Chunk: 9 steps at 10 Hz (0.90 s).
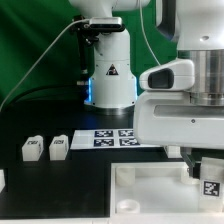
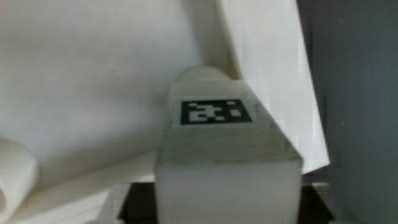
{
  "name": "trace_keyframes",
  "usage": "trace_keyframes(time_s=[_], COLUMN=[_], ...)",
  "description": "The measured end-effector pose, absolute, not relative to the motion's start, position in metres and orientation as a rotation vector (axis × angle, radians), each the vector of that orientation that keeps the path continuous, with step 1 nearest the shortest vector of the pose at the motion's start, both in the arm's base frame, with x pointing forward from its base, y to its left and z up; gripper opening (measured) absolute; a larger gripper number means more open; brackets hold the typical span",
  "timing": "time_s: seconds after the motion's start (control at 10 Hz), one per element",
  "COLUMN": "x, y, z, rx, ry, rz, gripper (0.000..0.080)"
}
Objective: Assemble one leg
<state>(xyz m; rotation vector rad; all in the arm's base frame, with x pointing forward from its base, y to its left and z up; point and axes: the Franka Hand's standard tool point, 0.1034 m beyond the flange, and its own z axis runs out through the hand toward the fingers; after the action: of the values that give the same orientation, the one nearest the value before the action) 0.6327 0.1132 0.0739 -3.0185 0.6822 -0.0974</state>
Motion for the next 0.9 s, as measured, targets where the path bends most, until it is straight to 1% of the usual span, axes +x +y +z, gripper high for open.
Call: trace_keyframes(time_s=[0.1, 0.2, 0.5, 0.7, 0.9], x=[0.6325, 0.6321, 0.6289, 0.6258, 0.6248], y=[0.1121, 0.11, 0.1064, 0.1066, 0.1069], z=[0.0736, 0.0734, 0.0732, 0.0731, 0.0734], rx=[-2.964, -2.844, -2.376, -2.071, -1.899], ry=[0.882, 1.222, 1.94, 2.239, 2.392], rz=[-0.087, -0.066, 0.004, 0.029, 0.042], gripper=[0.0291, 0.0291, 0.0293, 0.0294, 0.0294])
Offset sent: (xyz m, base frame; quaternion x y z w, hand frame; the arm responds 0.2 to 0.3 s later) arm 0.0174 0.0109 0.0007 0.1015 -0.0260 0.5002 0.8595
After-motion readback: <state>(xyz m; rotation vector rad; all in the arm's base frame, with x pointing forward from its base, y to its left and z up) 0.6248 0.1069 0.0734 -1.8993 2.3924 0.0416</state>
